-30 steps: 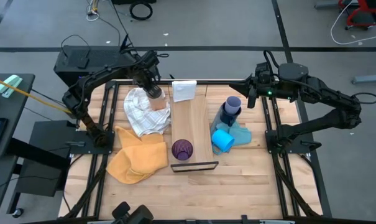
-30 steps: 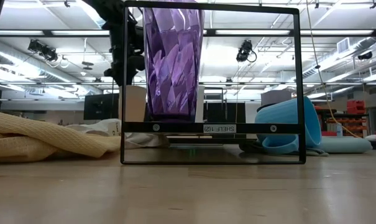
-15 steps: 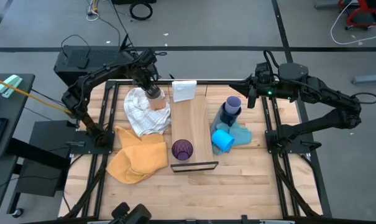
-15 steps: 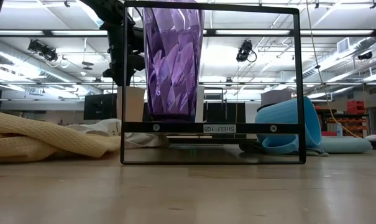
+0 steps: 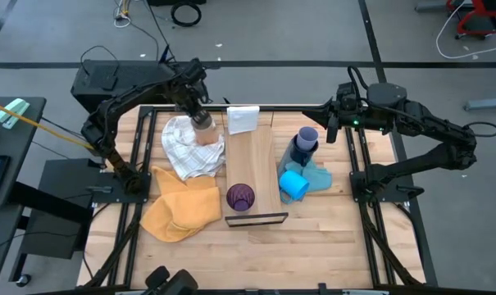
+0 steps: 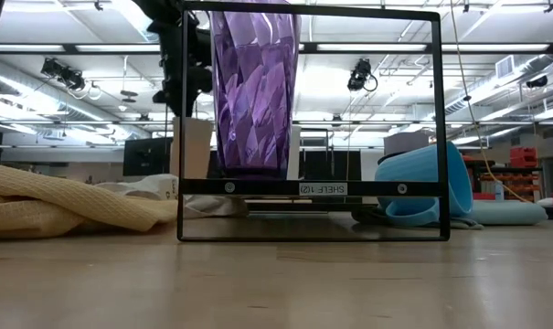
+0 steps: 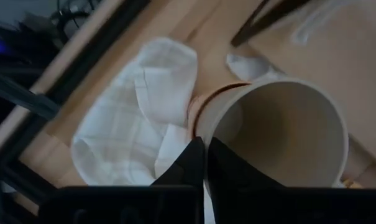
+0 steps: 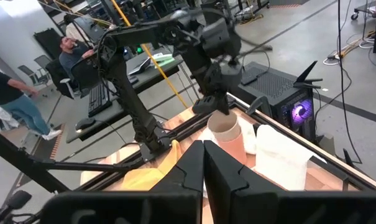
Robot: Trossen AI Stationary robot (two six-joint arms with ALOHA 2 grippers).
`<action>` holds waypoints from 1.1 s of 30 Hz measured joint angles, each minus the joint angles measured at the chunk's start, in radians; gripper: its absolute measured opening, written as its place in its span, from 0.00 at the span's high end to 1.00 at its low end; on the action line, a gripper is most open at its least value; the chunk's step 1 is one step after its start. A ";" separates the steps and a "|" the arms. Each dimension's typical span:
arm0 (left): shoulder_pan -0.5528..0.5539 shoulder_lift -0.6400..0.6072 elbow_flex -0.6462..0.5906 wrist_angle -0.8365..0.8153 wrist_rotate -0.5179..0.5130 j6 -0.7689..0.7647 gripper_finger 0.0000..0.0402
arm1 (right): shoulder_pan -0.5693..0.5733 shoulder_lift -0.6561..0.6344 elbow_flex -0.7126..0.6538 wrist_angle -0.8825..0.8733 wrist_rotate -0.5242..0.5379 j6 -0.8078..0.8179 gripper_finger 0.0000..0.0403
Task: Stack small to large cups/mugs on shelf
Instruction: Put the brown cup on the shelf
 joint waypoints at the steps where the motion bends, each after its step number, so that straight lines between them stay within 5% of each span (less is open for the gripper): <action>1: 0.000 0.000 0.019 -0.005 0.000 0.000 0.97 | 0.000 0.000 0.000 0.000 0.000 0.000 0.96; 11: 0.000 -0.001 0.180 -0.066 0.000 0.001 0.97 | 0.000 0.000 0.000 -0.001 0.000 0.000 0.96; 33: -0.003 -0.001 0.225 -0.124 -0.012 0.026 0.97 | 0.000 0.000 0.000 -0.003 0.000 -0.016 0.96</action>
